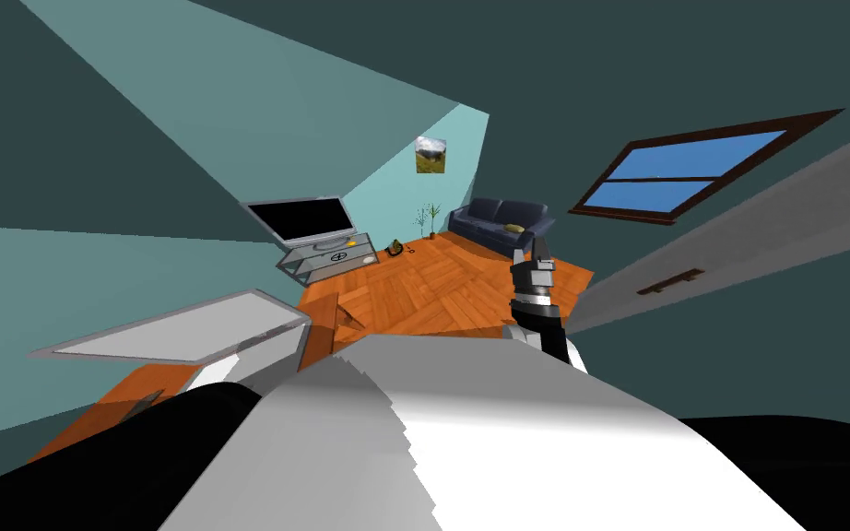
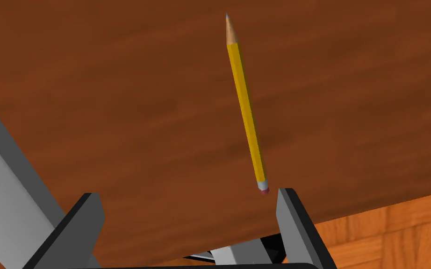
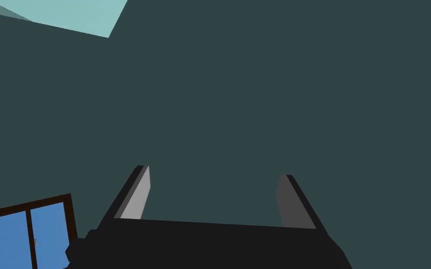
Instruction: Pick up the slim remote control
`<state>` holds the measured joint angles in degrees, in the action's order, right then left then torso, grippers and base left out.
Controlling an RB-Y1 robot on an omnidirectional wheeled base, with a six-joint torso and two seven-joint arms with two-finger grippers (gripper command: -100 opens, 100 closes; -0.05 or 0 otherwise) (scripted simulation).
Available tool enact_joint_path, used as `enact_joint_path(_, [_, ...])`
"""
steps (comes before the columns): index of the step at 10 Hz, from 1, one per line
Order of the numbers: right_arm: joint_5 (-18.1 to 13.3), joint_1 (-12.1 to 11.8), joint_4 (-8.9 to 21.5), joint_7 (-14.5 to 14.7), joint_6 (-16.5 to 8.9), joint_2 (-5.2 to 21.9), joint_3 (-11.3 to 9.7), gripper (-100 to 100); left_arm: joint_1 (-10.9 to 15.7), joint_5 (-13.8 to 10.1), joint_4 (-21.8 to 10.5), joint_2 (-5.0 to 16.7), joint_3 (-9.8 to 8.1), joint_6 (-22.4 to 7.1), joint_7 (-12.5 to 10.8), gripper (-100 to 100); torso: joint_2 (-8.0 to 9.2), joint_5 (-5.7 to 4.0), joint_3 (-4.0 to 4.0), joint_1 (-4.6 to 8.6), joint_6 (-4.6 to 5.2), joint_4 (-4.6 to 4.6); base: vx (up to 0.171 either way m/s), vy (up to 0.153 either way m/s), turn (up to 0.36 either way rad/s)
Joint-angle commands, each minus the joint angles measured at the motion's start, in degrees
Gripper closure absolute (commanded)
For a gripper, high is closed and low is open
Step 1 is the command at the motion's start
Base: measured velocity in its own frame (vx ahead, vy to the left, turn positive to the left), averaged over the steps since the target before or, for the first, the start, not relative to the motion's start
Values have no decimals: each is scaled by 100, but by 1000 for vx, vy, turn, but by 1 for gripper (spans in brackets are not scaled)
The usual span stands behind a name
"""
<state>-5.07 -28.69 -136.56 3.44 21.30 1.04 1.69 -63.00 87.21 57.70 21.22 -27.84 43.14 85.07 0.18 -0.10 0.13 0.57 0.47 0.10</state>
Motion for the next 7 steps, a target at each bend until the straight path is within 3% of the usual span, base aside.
enact_joint_path(1, [0, 0, 0, 0, 0, 0, 0, 0, 23, 218, -168, -71, 31, -47, 199, -100, 0, 0, 0, 0, 0, 0, -89, 59, 463])
enact_joint_path(2, [0, 0, 0, 0, 0, 0, 0, 0, 23, 218, -168, -71, 31, -47, 199, -100, 5, 1, 3, -3, -1, 1, -69, 45, 374])
enact_joint_path(5, [0, 1, 0, 0, 0, 0, 0, 0, 292, 449, -410, -218, 111, -99, 482, -100, -8, 1, -4, -1, 6, 0, -46, 57, 314])
enact_joint_path(6, [0, 1, 0, 0, 0, 0, 0, 0, 187, 426, -310, -188, 102, -88, 386, -100, -13, 1, -6, -4, 7, -1, -13, 26, 47])
enact_joint_path(7, [0, 1, 0, 0, 0, 0, -1, 0, 189, 438, -302, -196, 109, -94, 384, 0, -20, -2, -11, 7, 13, -3, -3, 4, -12])
